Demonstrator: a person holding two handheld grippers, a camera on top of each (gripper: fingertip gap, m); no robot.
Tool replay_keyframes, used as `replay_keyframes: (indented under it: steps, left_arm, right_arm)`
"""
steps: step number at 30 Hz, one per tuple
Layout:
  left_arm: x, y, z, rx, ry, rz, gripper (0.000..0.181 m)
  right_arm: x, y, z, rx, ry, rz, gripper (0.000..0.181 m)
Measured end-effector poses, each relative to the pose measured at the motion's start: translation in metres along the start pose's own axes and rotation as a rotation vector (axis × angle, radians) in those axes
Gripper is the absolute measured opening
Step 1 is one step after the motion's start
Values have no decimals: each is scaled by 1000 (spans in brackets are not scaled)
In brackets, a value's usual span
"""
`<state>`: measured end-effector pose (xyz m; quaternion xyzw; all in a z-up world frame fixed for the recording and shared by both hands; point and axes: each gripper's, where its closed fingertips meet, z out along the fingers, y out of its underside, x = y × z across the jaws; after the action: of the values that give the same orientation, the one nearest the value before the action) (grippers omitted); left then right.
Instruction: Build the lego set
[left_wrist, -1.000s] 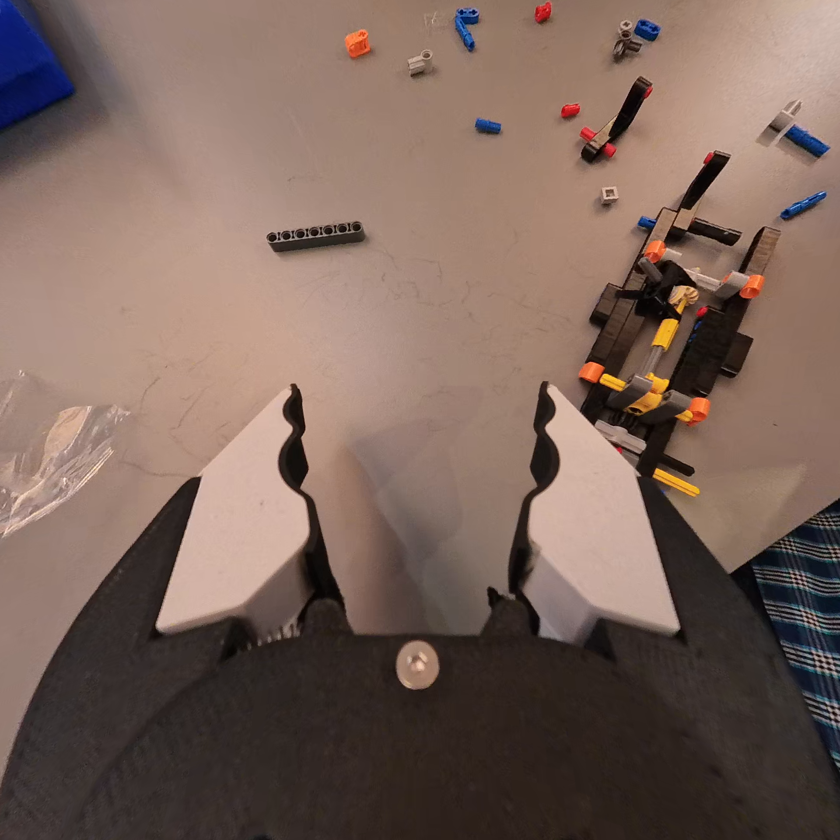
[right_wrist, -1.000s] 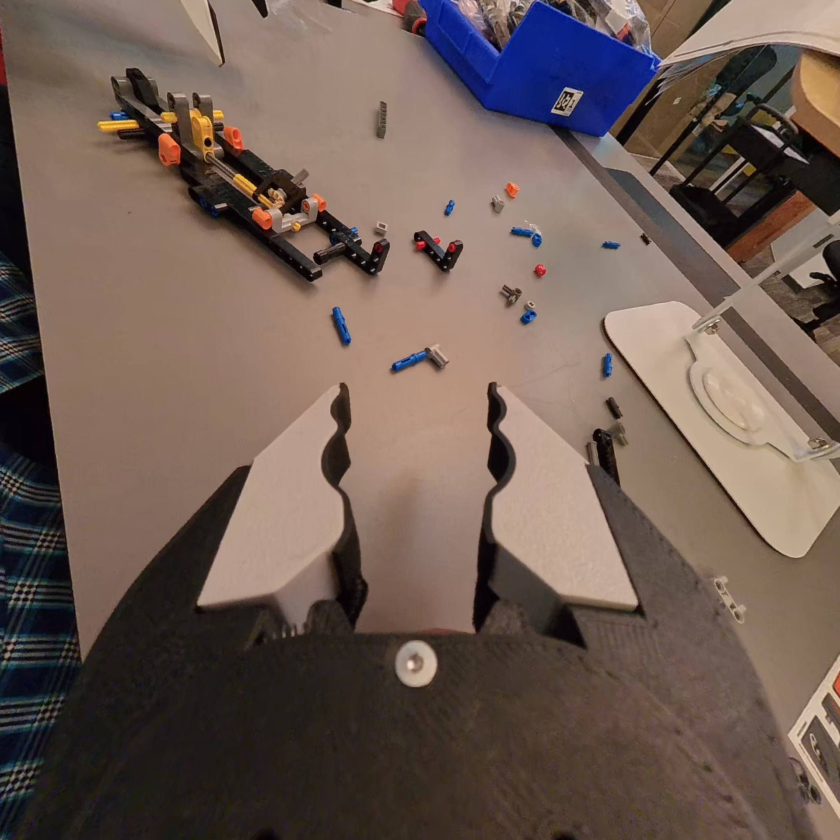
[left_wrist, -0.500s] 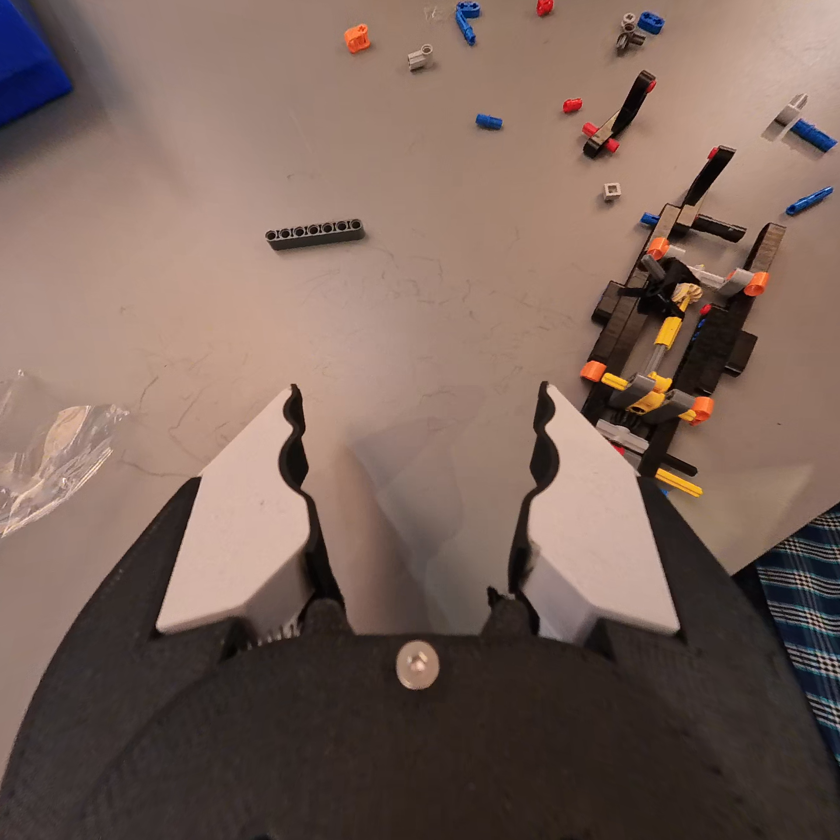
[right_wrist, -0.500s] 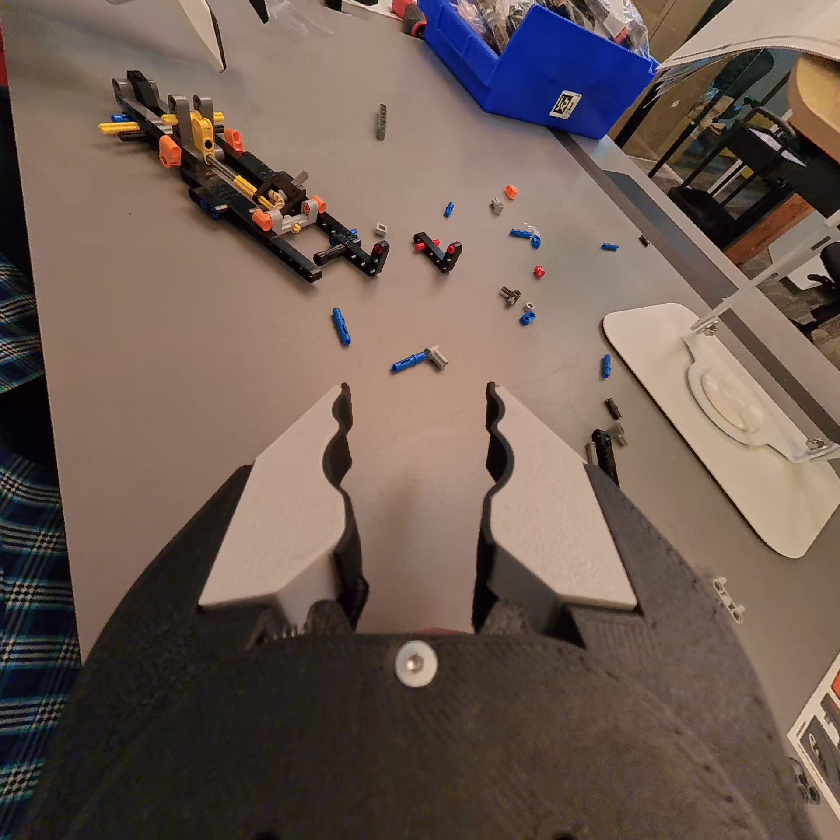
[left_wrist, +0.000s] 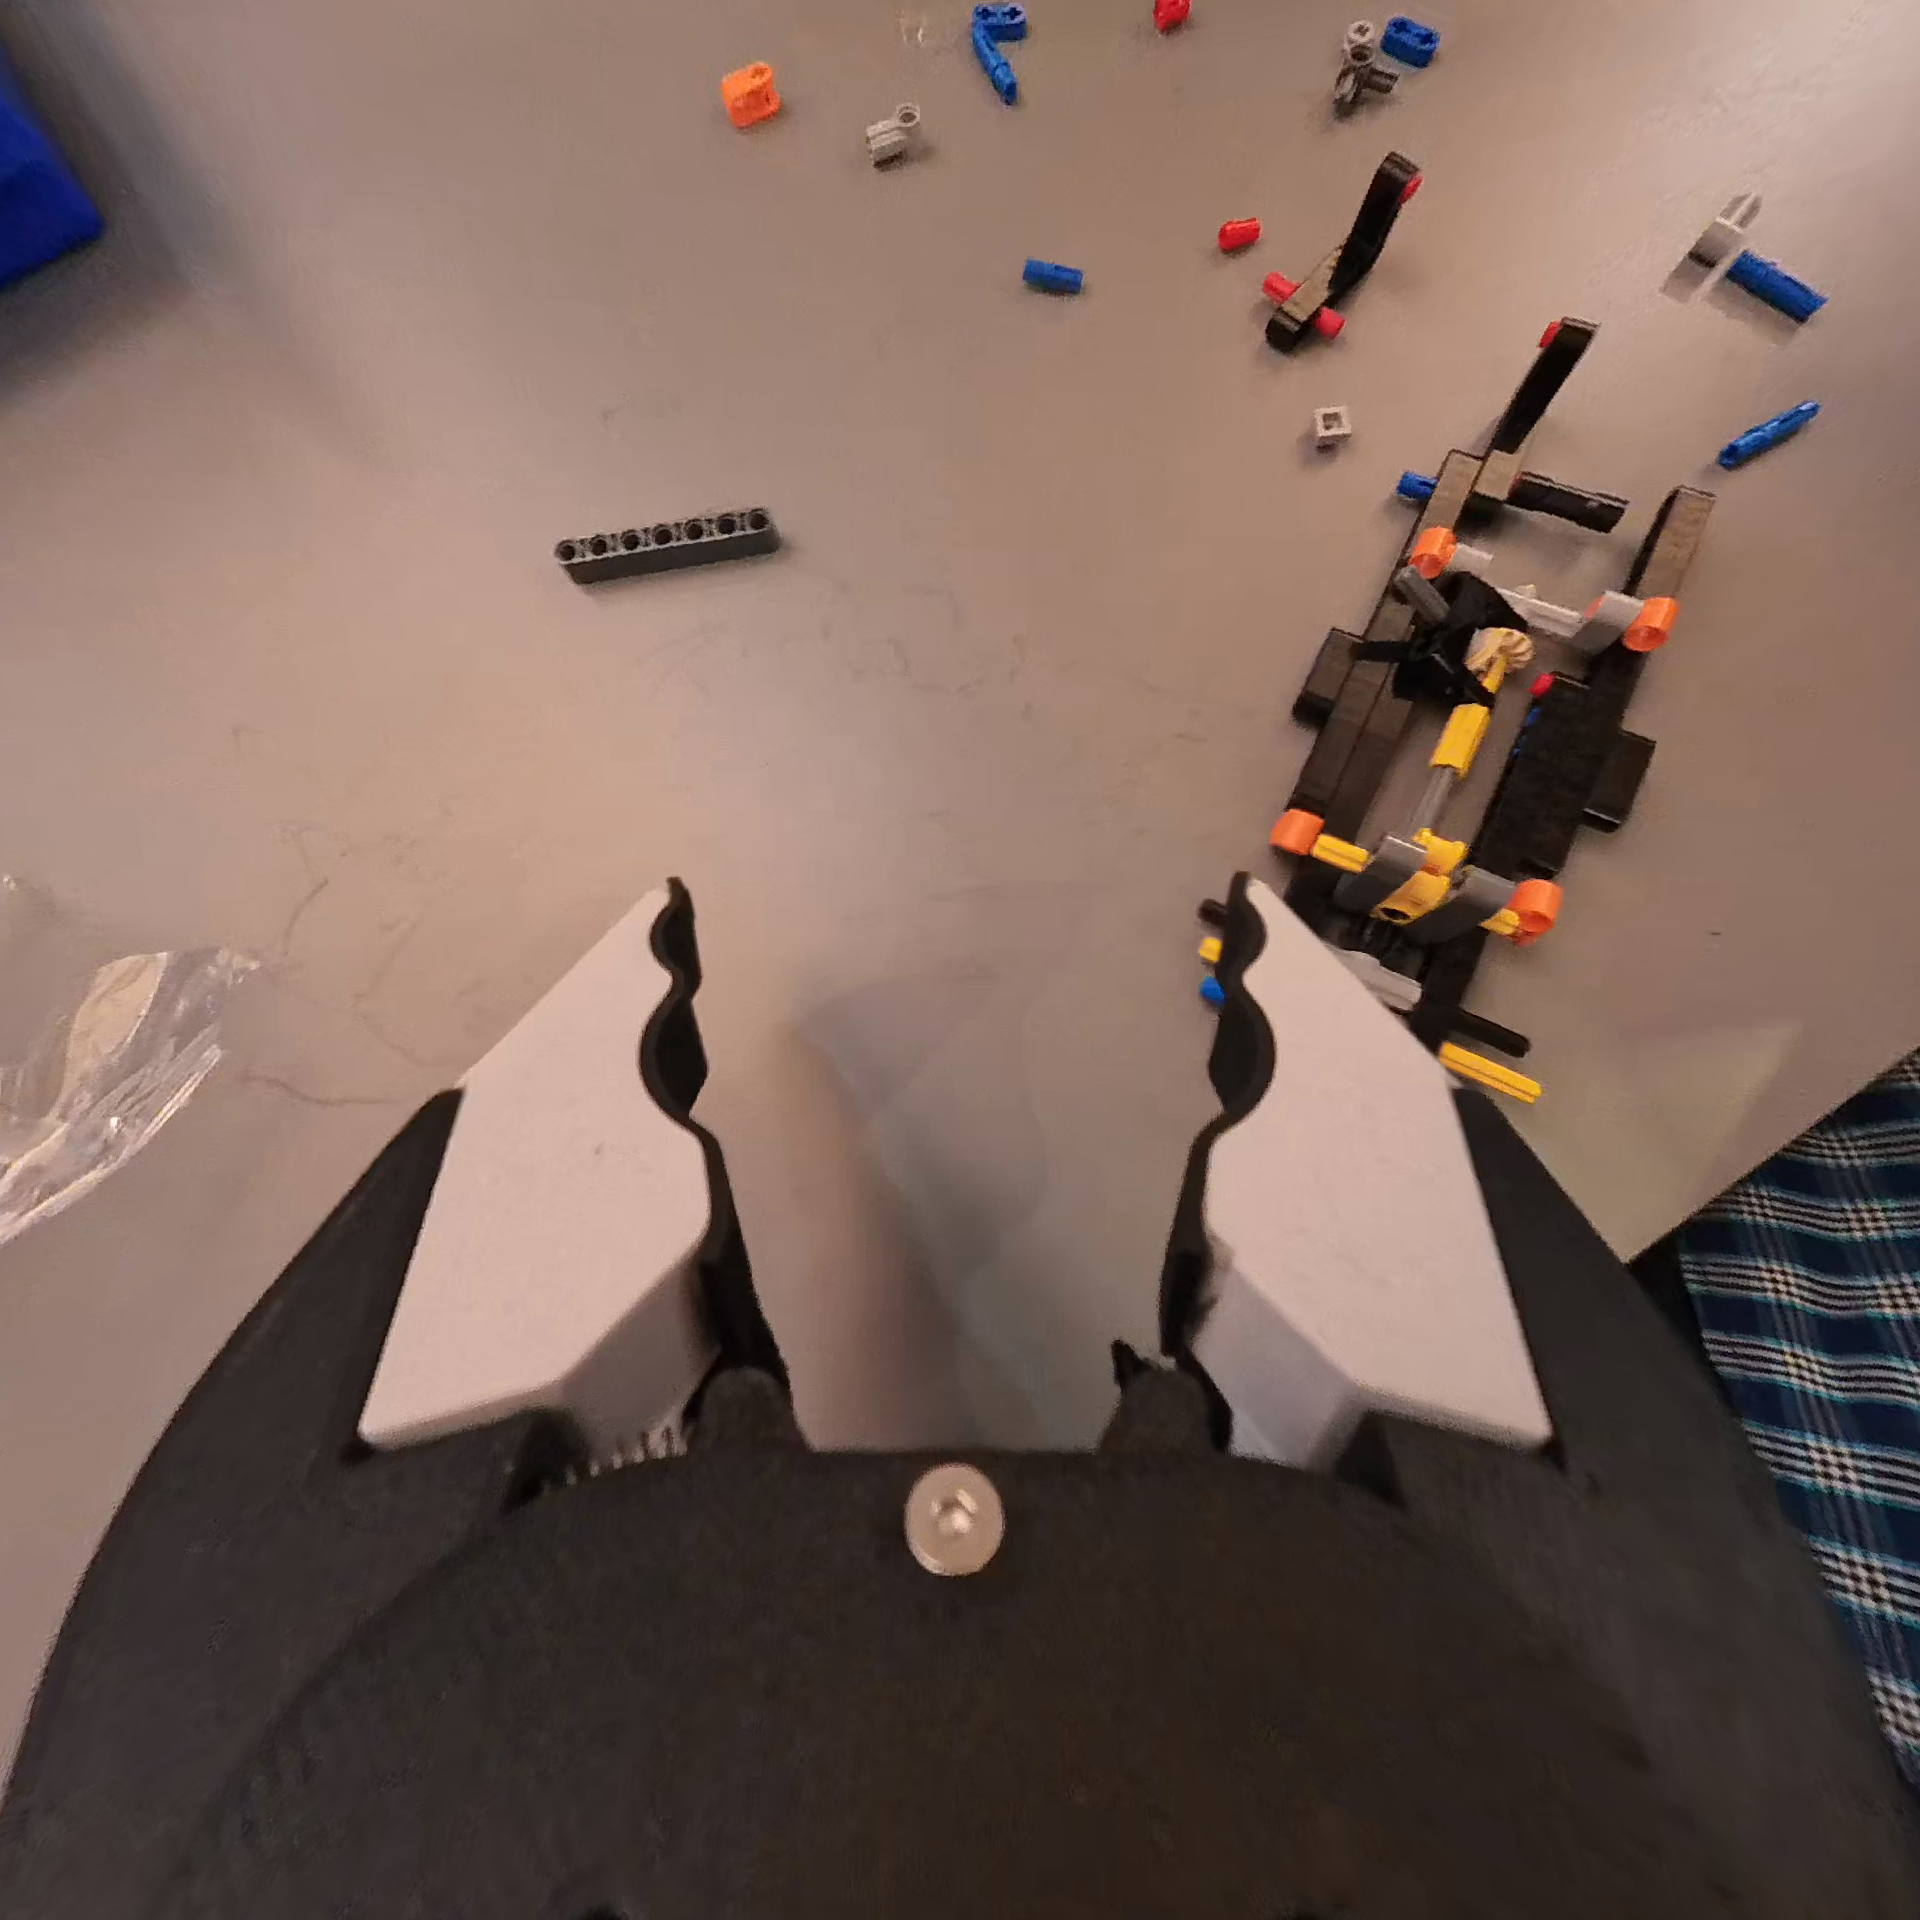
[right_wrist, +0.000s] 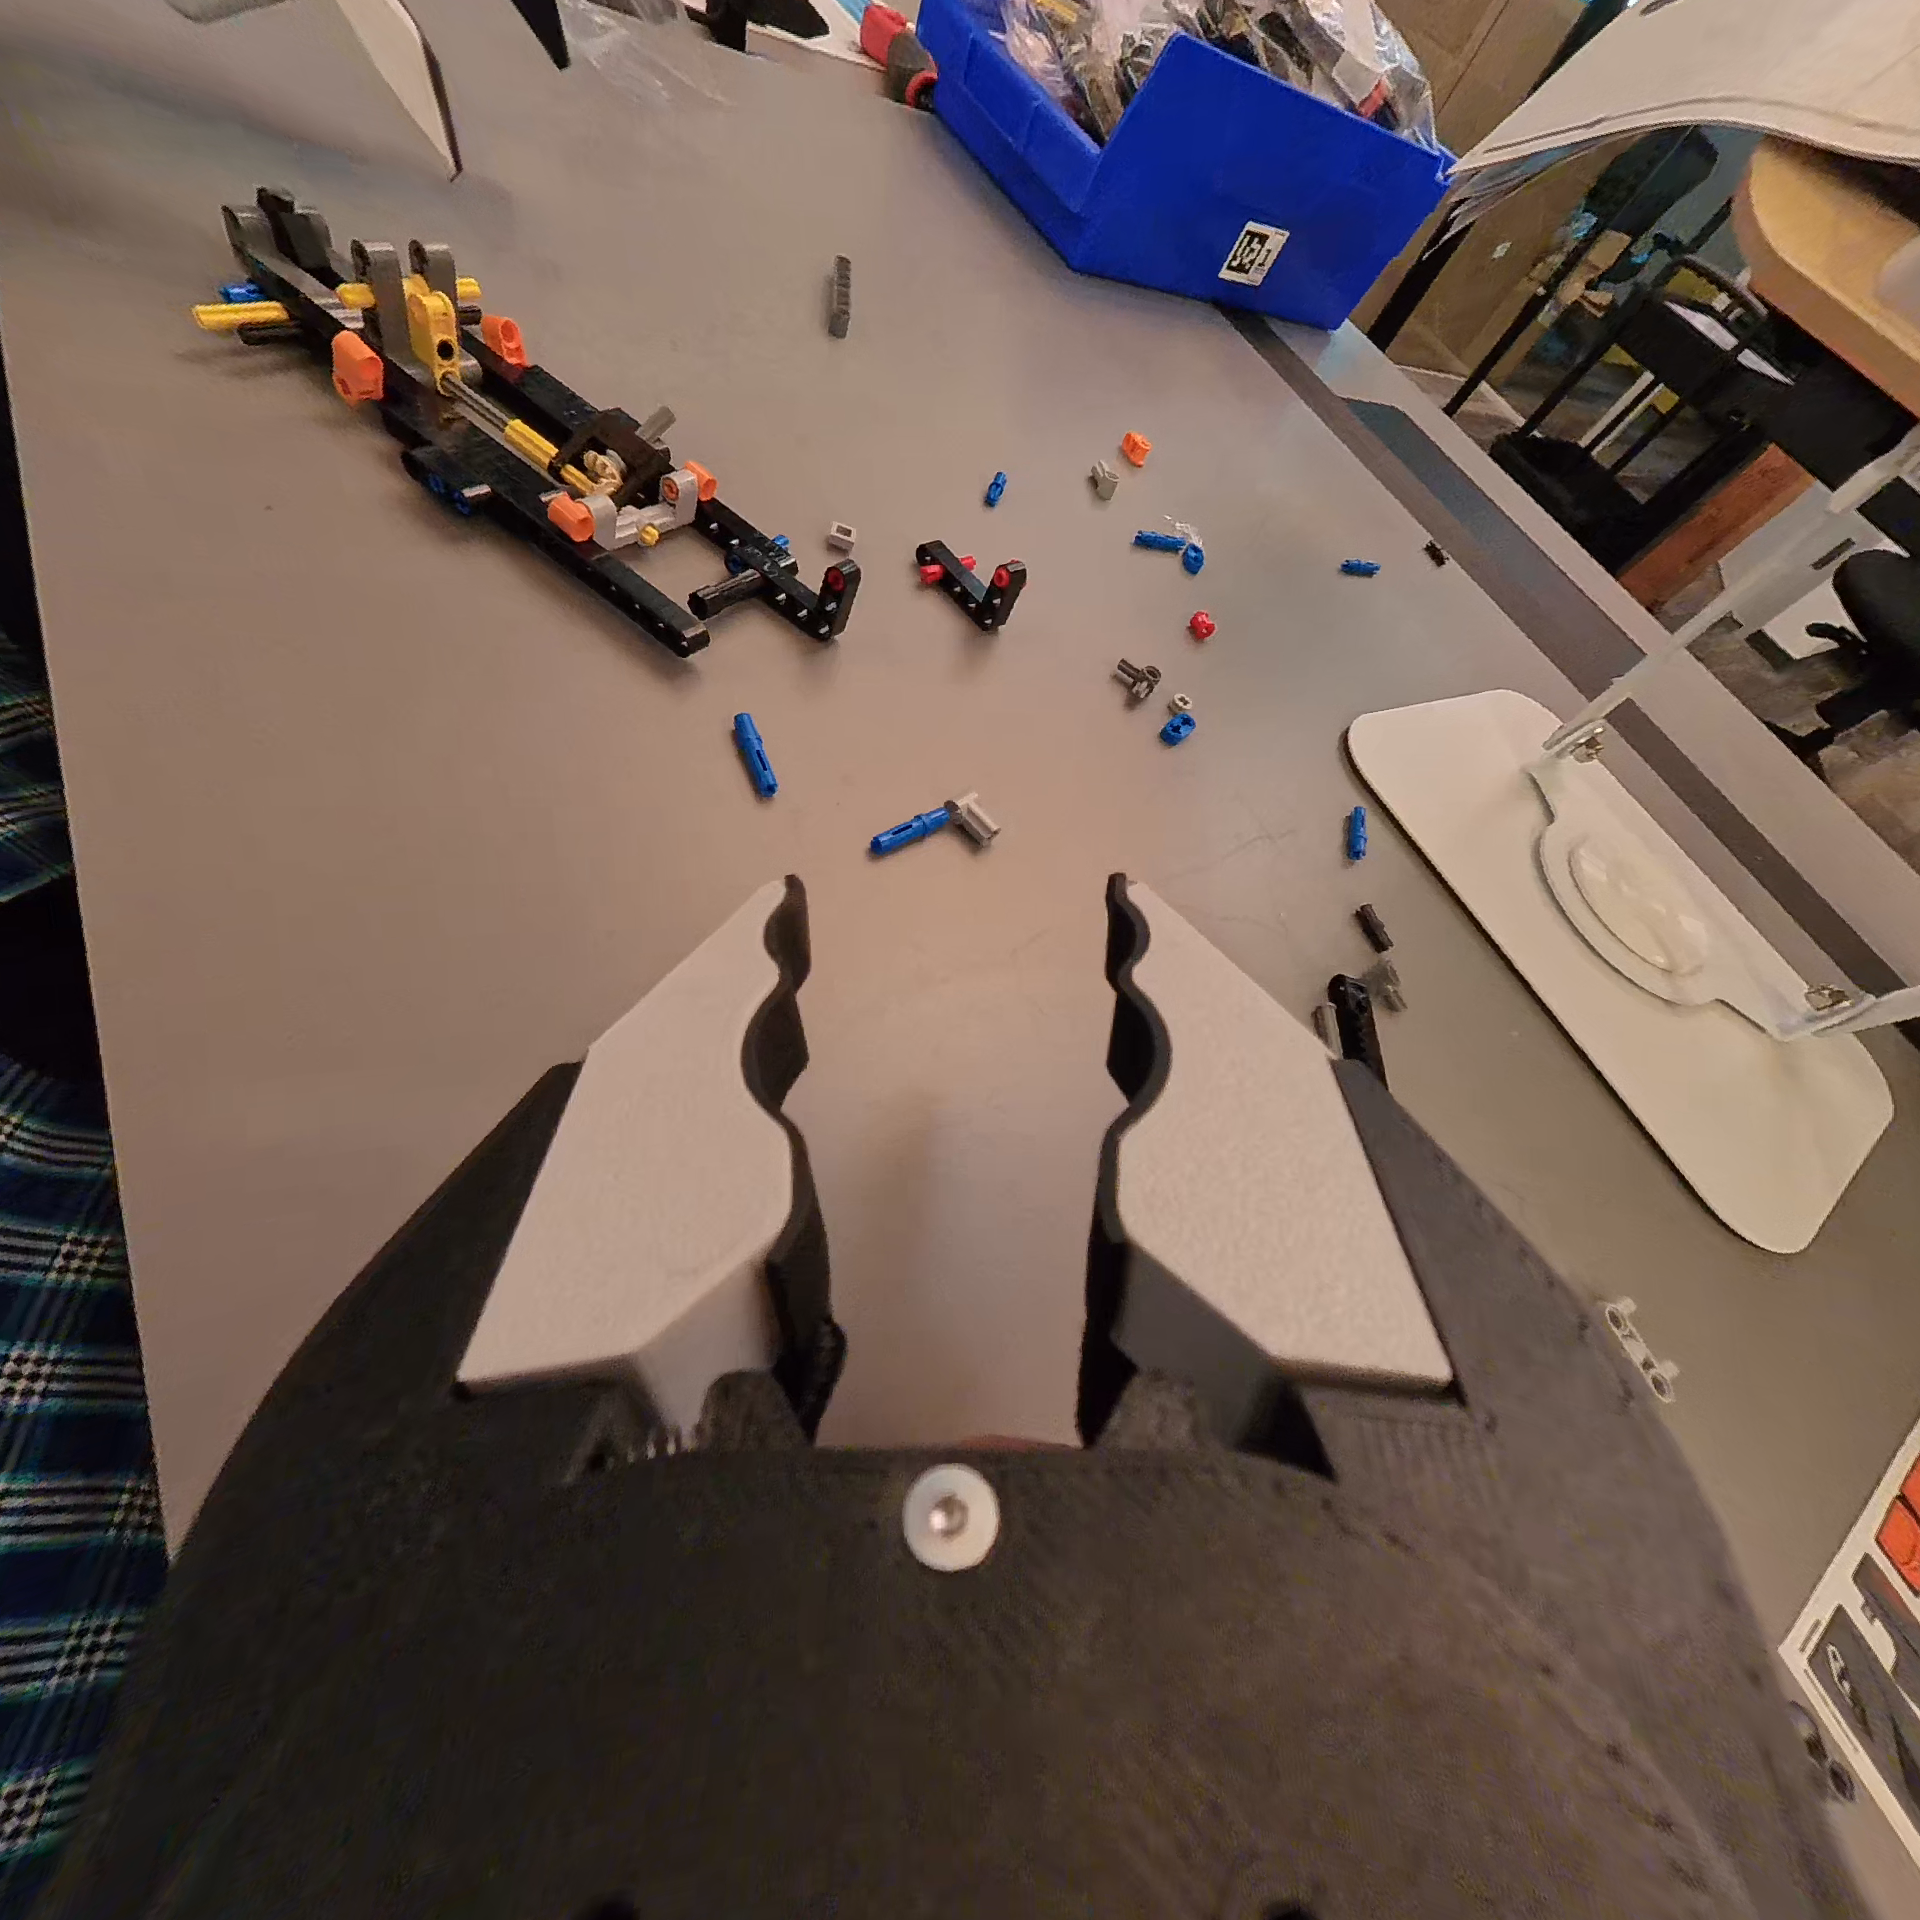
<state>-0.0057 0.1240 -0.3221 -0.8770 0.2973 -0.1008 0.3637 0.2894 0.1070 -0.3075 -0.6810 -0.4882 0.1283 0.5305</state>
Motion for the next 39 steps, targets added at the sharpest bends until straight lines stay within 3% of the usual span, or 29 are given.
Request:
replay_keyframes:
  steps: [11,39]
  left_arm:
    - [48,2,10,-66,130,196,93]
    - [41,0,11,-44,114,173,94]
  right_arm:
    - [-4,2,2,-15,-11,-25,51]
    - [-9,5,4,-33,-28,-53,41]
